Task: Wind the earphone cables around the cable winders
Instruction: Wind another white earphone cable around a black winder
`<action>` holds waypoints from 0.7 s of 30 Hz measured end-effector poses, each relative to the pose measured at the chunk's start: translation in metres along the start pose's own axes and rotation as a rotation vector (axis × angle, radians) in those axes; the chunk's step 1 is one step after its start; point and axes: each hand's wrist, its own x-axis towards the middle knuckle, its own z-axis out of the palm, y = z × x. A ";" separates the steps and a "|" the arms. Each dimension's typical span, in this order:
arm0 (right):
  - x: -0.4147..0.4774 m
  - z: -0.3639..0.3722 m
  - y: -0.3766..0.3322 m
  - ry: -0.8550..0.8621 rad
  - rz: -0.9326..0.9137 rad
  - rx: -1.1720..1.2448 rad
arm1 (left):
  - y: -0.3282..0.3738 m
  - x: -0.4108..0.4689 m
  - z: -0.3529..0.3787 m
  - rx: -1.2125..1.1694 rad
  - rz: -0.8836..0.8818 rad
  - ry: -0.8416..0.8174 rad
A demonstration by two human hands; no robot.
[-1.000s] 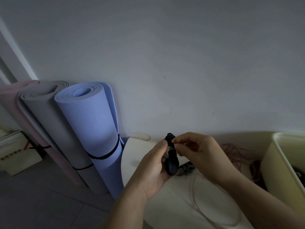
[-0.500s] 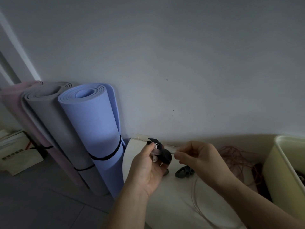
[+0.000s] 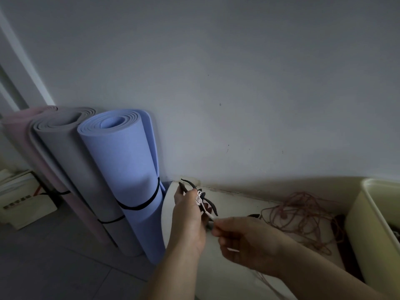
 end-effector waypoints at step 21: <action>-0.011 -0.024 -0.036 0.063 -0.285 -0.543 | 0.002 -0.009 0.001 0.037 0.075 -0.274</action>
